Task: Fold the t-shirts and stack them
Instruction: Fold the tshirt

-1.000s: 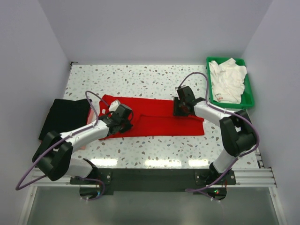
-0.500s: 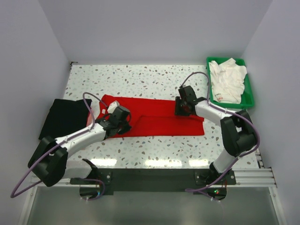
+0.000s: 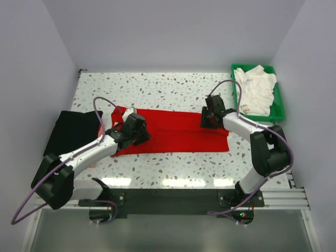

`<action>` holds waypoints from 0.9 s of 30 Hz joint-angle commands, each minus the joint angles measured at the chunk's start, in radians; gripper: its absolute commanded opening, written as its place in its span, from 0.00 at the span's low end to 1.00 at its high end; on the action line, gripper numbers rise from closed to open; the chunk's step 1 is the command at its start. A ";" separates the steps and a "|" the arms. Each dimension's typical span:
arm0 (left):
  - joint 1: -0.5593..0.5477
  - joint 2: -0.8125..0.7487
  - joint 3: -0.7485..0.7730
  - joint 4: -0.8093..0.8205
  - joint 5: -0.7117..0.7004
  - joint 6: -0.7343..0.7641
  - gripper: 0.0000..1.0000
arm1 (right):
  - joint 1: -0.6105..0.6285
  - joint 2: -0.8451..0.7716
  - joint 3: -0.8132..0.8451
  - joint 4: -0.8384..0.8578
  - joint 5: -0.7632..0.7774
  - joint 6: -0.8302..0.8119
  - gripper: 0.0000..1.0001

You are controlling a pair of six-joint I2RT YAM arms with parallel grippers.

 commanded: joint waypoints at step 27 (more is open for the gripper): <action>0.353 0.646 0.481 -0.006 -0.037 -0.028 0.25 | 0.020 0.106 0.016 -0.088 0.132 0.057 0.40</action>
